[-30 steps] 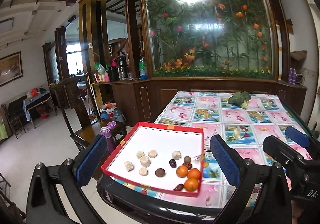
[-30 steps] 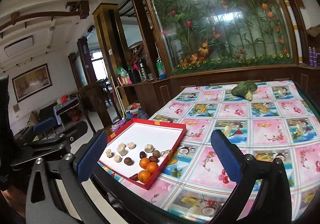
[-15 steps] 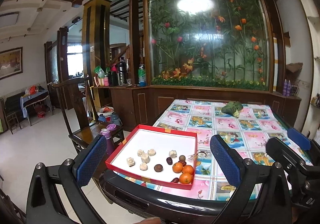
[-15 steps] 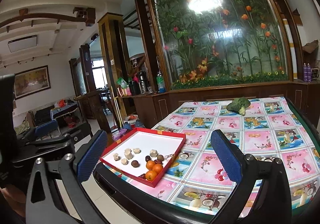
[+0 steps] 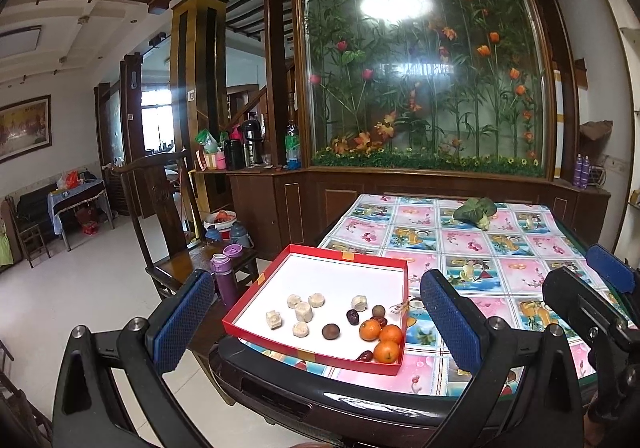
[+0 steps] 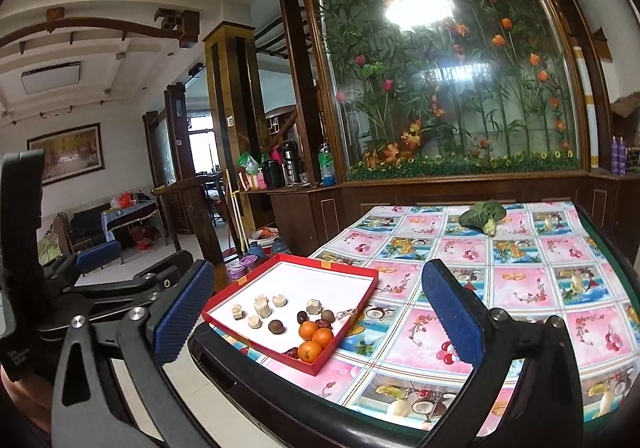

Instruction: Organize fruits

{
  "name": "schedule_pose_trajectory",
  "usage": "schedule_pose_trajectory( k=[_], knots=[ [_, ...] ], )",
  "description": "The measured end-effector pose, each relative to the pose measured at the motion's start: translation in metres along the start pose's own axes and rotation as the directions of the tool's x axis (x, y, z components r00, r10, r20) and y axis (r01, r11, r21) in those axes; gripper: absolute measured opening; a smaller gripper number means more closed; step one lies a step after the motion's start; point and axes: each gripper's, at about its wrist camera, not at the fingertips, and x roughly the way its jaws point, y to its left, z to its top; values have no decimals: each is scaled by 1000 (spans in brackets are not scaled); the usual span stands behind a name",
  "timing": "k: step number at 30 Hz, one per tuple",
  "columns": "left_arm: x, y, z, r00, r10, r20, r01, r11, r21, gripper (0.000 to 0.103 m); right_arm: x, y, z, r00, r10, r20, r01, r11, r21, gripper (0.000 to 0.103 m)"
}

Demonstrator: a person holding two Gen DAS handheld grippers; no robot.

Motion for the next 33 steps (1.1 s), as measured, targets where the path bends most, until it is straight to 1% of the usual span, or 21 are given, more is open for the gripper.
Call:
schedule_pose_trajectory(
  k=[8, 33],
  knots=[
    [0, 2, -1, 1000, 2, 5, -2, 1000, -2, 103, -1, 7, -1, 1000, 3, 4, -3, 1000, -28, 103],
    [-1, 11, -6, 1000, 10, -2, -10, 1000, -7, 103, 1, 18, -9, 1000, 13, -3, -13, 999, -45, 103]
  ],
)
